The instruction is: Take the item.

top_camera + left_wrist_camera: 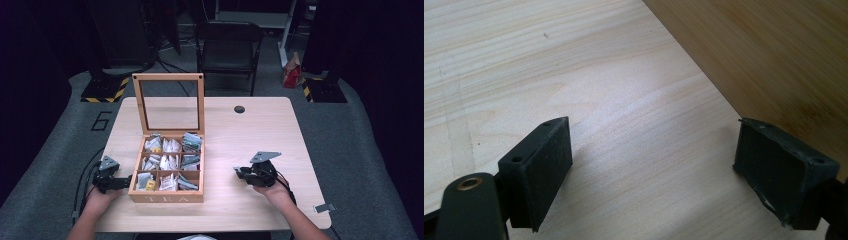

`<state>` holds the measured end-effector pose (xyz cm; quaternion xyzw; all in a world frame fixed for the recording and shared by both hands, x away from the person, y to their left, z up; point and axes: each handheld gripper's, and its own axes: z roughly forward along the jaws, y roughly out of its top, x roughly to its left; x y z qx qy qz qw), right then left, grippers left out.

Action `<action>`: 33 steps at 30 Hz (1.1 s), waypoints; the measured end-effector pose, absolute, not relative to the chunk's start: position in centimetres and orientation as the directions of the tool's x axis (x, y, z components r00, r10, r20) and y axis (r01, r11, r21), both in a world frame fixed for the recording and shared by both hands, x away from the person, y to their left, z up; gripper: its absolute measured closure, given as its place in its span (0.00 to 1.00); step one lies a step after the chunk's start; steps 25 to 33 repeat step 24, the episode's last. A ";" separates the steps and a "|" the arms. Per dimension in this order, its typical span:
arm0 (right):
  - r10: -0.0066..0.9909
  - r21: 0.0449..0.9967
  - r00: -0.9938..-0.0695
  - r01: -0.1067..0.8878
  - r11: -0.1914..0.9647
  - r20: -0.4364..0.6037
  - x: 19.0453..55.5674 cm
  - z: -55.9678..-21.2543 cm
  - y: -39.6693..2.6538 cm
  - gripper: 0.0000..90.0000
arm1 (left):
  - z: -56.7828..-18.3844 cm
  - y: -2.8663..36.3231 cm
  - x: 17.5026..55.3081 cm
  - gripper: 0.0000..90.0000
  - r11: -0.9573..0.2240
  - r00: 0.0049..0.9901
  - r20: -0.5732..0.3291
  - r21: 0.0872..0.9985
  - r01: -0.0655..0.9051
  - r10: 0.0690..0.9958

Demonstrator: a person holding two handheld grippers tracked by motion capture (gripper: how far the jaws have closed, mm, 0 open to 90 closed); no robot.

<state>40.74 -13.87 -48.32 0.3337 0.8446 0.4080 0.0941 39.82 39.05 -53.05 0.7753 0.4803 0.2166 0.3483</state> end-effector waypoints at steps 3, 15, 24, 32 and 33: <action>0.630 0.754 -0.767 0.485 0.443 0.122 40.7 -48.1 -13.7 0.70 | -53.1 39.1 39.8 0.17 -0.296 0.445 0.001 0.749 0.594 0.896; 0.631 0.771 -0.765 0.478 0.422 0.129 40.2 -47.4 -13.2 0.62 | -53.1 39.1 39.8 0.17 -0.296 0.445 0.001 0.749 0.593 0.896; 0.643 0.790 -0.758 0.459 0.407 0.110 39.3 -47.0 -13.6 0.57 | -53.1 39.0 39.8 0.17 -0.290 0.443 -0.006 0.749 0.595 0.896; 0.643 0.790 -0.758 0.459 0.407 0.110 39.3 -47.0 -13.6 0.57 | -53.1 39.0 39.8 0.17 -0.290 0.443 -0.006 0.749 0.595 0.896; 0.643 0.790 -0.758 0.459 0.407 0.110 39.3 -47.0 -13.6 0.57 | -53.1 39.0 39.8 0.17 -0.290 0.443 -0.006 0.749 0.595 0.896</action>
